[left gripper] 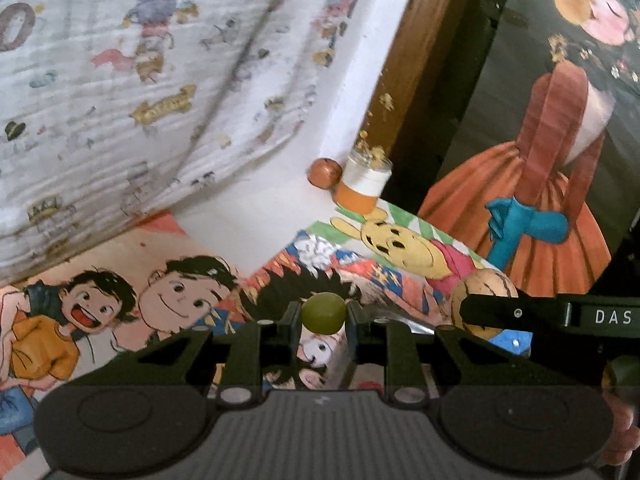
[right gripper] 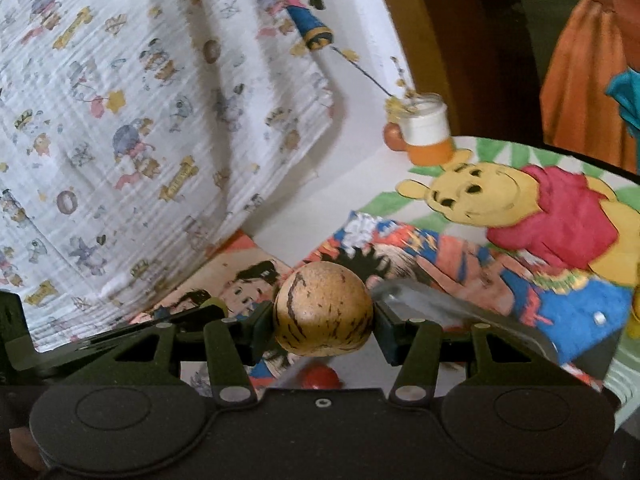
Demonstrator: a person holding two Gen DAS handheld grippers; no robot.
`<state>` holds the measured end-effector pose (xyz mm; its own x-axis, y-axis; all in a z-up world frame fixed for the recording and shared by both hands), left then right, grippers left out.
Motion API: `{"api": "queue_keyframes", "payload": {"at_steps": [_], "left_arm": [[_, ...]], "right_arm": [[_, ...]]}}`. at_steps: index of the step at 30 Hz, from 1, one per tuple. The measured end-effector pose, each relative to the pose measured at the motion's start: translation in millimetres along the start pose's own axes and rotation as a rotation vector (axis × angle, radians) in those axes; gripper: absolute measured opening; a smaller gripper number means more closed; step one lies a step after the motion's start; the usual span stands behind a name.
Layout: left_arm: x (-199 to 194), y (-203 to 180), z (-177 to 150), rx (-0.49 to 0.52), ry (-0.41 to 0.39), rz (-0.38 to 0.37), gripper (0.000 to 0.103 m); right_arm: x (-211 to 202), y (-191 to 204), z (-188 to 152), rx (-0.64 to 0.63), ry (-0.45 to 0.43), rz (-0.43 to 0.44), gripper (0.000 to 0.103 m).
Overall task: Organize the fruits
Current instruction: 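Carry the melon and the grape over the metal tray with both grippers, then lower both grippers and open them to set melon and grape on the tray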
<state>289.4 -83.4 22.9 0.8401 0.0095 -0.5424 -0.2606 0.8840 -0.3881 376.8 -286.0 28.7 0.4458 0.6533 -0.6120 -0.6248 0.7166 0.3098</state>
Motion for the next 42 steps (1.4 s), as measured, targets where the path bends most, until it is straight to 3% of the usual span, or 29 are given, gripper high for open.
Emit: {"api": "queue_keyframes", "payload": {"at_steps": [20, 42], "left_arm": [[11.9, -13.0, -45.0, 0.113, 0.092, 0.006, 0.025], [26.4, -10.6, -75.3, 0.152, 0.183, -0.005, 0.026]], "right_arm": [[16.6, -26.9, -50.0, 0.005, 0.043, -0.096, 0.055], [37.9, -32.0, -60.9, -0.054, 0.085, -0.127, 0.055]]}}
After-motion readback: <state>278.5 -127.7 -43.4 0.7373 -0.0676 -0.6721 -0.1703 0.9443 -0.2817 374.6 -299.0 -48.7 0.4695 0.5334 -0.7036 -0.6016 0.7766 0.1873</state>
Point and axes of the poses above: each gripper's, at about its wrist camera, not at the fingertips, and x roughly the way its jaws point, y to its left, z to its top, the point moved 6 cm from there along x, roughly the way its jaws point, and after that the axes turned 7 degrees about -x, right-handed, at the moved point
